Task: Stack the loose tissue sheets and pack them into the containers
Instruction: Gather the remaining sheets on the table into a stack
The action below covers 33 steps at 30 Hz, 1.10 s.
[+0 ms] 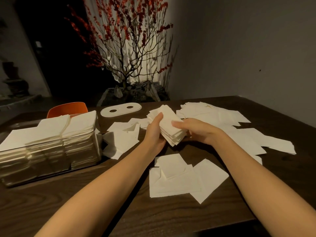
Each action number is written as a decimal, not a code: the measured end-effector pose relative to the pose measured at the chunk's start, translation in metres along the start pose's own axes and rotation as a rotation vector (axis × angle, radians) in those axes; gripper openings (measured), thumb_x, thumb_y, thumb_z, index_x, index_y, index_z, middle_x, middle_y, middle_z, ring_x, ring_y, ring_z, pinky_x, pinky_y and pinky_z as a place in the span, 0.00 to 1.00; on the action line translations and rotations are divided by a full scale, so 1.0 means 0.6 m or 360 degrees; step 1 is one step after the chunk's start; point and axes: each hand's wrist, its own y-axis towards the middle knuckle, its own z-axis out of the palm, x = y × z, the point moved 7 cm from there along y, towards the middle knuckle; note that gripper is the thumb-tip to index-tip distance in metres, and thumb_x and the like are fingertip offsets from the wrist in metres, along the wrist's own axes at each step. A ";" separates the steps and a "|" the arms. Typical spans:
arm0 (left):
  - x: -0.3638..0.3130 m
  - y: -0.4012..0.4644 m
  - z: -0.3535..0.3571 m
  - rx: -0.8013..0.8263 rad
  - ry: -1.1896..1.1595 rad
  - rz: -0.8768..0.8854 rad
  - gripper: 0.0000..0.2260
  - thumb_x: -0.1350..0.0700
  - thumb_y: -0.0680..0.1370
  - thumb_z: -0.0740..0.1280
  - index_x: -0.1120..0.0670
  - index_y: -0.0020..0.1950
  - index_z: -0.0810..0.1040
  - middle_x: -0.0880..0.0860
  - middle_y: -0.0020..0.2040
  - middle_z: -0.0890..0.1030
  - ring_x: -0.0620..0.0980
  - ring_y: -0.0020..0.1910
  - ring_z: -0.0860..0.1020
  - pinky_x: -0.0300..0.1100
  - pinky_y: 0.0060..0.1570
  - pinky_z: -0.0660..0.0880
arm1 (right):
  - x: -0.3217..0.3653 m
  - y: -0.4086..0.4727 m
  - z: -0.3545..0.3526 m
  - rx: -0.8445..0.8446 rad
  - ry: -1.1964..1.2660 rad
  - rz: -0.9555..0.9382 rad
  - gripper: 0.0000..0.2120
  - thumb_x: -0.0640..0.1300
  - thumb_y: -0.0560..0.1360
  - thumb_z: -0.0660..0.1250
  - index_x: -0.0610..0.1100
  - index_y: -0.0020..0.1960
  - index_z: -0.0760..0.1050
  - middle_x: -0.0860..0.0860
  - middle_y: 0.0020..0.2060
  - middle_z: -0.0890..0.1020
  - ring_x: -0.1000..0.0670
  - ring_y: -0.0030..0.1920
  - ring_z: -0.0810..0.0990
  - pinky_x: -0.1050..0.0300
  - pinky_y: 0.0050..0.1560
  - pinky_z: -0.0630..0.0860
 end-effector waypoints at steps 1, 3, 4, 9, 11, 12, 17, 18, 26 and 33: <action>0.000 0.001 -0.001 0.0004 0.0048 0.0020 0.12 0.52 0.80 0.64 0.52 0.62 0.67 0.54 0.51 0.78 0.54 0.50 0.78 0.54 0.56 0.75 | -0.004 -0.002 0.002 0.0095 0.0014 -0.0011 0.18 0.51 0.75 0.69 0.50 0.63 0.70 0.55 0.56 0.78 0.52 0.55 0.77 0.58 0.52 0.78; -0.004 0.005 -0.006 0.0018 0.0185 0.0109 0.16 0.50 0.80 0.64 0.51 0.66 0.66 0.54 0.59 0.77 0.54 0.56 0.77 0.53 0.60 0.74 | -0.003 -0.004 -0.005 0.0092 0.0020 -0.0095 0.18 0.44 0.75 0.70 0.51 0.62 0.70 0.57 0.53 0.77 0.52 0.54 0.77 0.60 0.48 0.78; -0.009 0.006 -0.007 0.0033 0.0261 0.0187 0.18 0.50 0.80 0.65 0.51 0.68 0.66 0.54 0.61 0.77 0.54 0.59 0.77 0.51 0.61 0.73 | -0.001 -0.005 -0.011 0.0028 0.0037 -0.0146 0.19 0.42 0.75 0.70 0.51 0.63 0.70 0.57 0.52 0.77 0.52 0.53 0.76 0.60 0.47 0.78; -0.038 -0.006 -0.021 0.0049 0.1042 0.0596 0.18 0.50 0.76 0.70 0.53 0.64 0.75 0.51 0.57 0.81 0.48 0.56 0.79 0.49 0.59 0.76 | -0.002 -0.008 -0.030 -0.0144 0.0223 -0.0395 0.29 0.31 0.73 0.69 0.53 0.67 0.67 0.53 0.57 0.74 0.47 0.59 0.74 0.56 0.52 0.78; -0.038 -0.009 -0.027 0.0095 0.1169 0.0631 0.16 0.54 0.76 0.71 0.52 0.62 0.76 0.49 0.57 0.80 0.46 0.56 0.78 0.41 0.55 0.76 | -0.001 -0.011 -0.029 -0.0148 0.0290 -0.0458 0.32 0.28 0.72 0.66 0.55 0.68 0.66 0.52 0.61 0.72 0.47 0.59 0.74 0.55 0.54 0.77; -0.036 -0.010 -0.029 0.0112 0.1188 0.0628 0.19 0.55 0.74 0.72 0.52 0.64 0.74 0.48 0.59 0.79 0.45 0.57 0.77 0.39 0.55 0.75 | -0.002 -0.011 -0.029 -0.0151 0.0312 -0.0465 0.33 0.27 0.72 0.65 0.56 0.68 0.66 0.52 0.63 0.70 0.48 0.59 0.73 0.55 0.56 0.76; -0.034 -0.011 -0.033 0.0139 0.1269 0.0519 0.30 0.60 0.74 0.73 0.49 0.70 0.61 0.50 0.66 0.71 0.47 0.60 0.72 0.40 0.55 0.74 | -0.016 -0.004 -0.009 -0.0185 0.0334 -0.0354 0.24 0.37 0.76 0.61 0.57 0.67 0.65 0.48 0.66 0.66 0.45 0.64 0.69 0.47 0.65 0.72; -0.034 -0.012 -0.030 0.0181 0.1270 0.0531 0.31 0.60 0.73 0.73 0.49 0.70 0.59 0.51 0.67 0.70 0.46 0.59 0.72 0.38 0.52 0.76 | -0.016 -0.006 -0.010 -0.0281 0.0414 -0.0355 0.18 0.42 0.79 0.59 0.55 0.67 0.65 0.50 0.64 0.69 0.46 0.61 0.72 0.50 0.60 0.75; -0.060 -0.055 0.004 0.0226 0.1929 0.1564 0.42 0.55 0.71 0.76 0.43 0.76 0.52 0.53 0.68 0.61 0.42 0.61 0.67 0.19 0.55 0.64 | -0.019 0.000 -0.015 -0.0814 0.0359 -0.0448 0.03 0.48 0.79 0.63 0.54 0.53 0.74 0.53 0.54 0.77 0.52 0.56 0.74 0.61 0.49 0.73; -0.052 -0.050 -0.001 0.0185 0.2434 0.1465 0.22 0.47 0.78 0.66 0.44 0.72 0.69 0.51 0.73 0.63 0.50 0.68 0.69 0.40 0.64 0.68 | -0.031 0.002 -0.016 -0.0800 0.0411 -0.0245 0.02 0.53 0.79 0.61 0.56 0.50 0.71 0.52 0.54 0.76 0.49 0.51 0.76 0.60 0.42 0.77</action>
